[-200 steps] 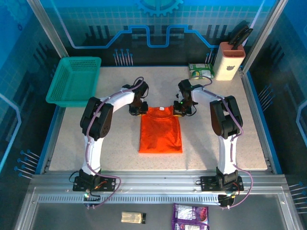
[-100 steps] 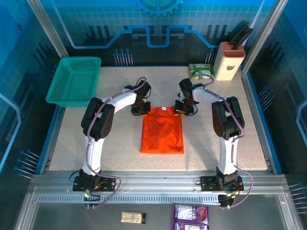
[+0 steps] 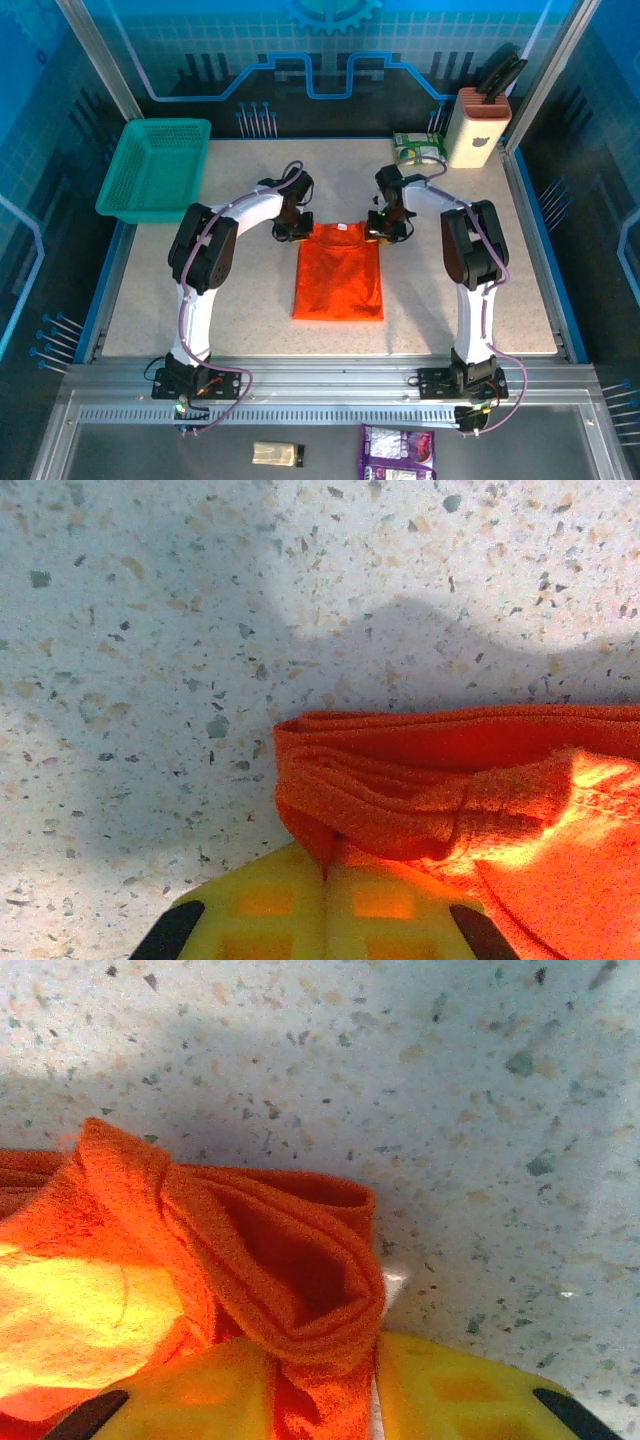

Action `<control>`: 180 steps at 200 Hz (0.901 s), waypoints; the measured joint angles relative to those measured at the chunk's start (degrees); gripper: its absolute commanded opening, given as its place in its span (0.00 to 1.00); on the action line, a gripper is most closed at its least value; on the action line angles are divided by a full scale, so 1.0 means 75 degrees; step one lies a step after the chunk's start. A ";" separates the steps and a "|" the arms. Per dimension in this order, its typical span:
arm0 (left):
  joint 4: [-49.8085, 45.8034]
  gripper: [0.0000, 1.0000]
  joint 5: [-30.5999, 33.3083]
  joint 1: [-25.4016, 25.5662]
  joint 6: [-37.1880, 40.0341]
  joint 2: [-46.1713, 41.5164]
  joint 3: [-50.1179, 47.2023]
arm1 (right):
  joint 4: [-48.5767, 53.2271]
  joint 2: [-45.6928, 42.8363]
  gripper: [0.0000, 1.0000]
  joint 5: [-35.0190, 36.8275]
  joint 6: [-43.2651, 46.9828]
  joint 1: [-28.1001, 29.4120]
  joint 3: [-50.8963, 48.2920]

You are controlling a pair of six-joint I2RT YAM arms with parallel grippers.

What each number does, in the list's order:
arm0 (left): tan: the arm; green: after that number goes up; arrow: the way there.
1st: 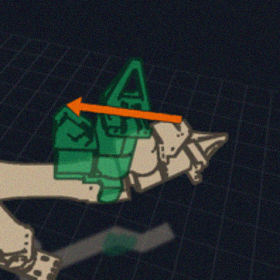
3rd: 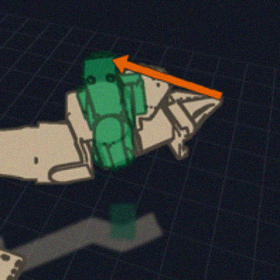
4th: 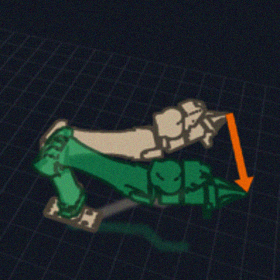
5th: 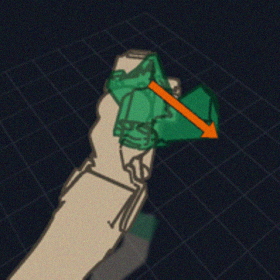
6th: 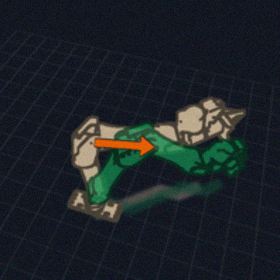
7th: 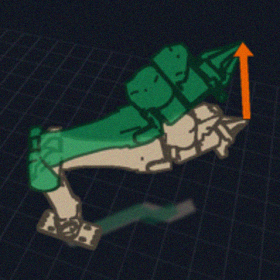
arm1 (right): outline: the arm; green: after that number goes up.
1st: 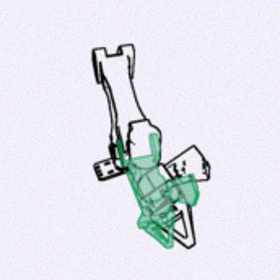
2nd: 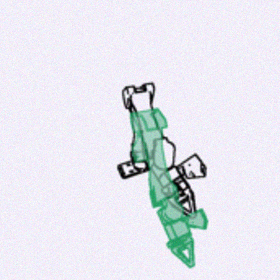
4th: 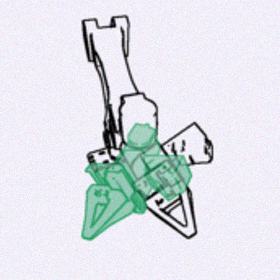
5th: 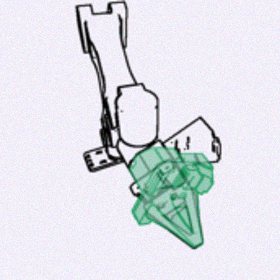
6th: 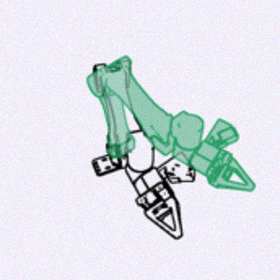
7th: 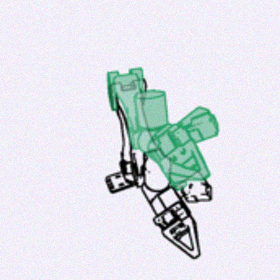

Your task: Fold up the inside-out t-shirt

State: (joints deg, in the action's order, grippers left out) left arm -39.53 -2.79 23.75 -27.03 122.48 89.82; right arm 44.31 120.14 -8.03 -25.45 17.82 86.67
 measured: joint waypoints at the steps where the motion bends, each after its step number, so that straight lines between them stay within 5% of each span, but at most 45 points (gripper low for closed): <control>1: 0.0000 0.00 -0.0003 0.0000 0.0000 0.0000 0.0000 | 0.0003 0.0000 0.33 0.0000 0.0000 0.0000 0.0000; 101: 0.0041 0.00 -0.0035 -0.0017 0.0000 -0.0006 -0.0020 | -0.0134 0.0044 0.00 -0.0160 -0.0079 0.0035 0.0044; 180: 0.1204 0.00 -0.0079 -0.0326 0.0154 -0.0956 -0.1064 | -0.1282 -0.1008 0.00 -0.0111 0.0379 0.0035 -0.0551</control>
State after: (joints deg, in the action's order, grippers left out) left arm -30.50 -3.38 21.30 -25.87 115.31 81.84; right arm 34.70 112.57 -8.86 -22.61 18.09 82.54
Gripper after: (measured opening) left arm 0.051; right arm 0.062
